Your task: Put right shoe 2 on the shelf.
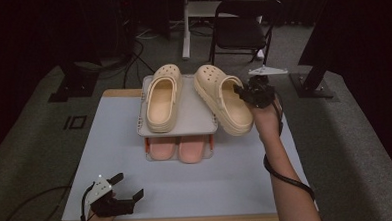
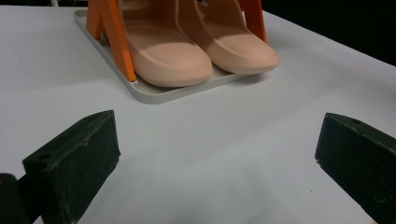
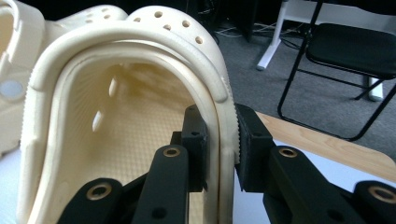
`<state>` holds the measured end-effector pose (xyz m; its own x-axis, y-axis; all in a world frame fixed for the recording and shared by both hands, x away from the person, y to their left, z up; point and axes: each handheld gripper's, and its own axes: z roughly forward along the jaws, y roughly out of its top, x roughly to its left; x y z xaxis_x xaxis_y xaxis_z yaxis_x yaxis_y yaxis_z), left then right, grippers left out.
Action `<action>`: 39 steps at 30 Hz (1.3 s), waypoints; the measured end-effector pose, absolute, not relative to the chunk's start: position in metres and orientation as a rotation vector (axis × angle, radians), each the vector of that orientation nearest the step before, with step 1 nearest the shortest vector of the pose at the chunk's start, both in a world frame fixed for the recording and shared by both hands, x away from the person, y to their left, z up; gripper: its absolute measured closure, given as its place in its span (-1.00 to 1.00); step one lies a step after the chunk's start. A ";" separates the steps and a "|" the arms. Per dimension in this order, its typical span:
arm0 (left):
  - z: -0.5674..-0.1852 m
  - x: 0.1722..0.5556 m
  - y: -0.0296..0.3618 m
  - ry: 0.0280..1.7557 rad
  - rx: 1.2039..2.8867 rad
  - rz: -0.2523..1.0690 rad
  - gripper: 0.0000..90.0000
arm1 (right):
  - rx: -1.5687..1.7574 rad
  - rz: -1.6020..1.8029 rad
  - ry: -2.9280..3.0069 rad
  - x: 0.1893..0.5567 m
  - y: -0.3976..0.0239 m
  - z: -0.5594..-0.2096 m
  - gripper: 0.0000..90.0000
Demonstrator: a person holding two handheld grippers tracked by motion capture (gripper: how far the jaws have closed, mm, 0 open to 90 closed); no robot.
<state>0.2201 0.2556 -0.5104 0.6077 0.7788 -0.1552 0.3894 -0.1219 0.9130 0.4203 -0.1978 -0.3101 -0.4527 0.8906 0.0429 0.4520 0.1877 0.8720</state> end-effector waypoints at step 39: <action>-0.510 0.218 0.257 0.947 1.735 0.439 -1.00 | 1.278 1.184 2.040 0.438 -0.134 -0.316 0.28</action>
<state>0.2177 0.2573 -0.5095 0.6177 0.7714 -0.1527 0.3816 -0.1242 0.9160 0.4378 -0.1337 -0.3157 -0.4661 0.8826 0.0623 0.4918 0.1999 0.8475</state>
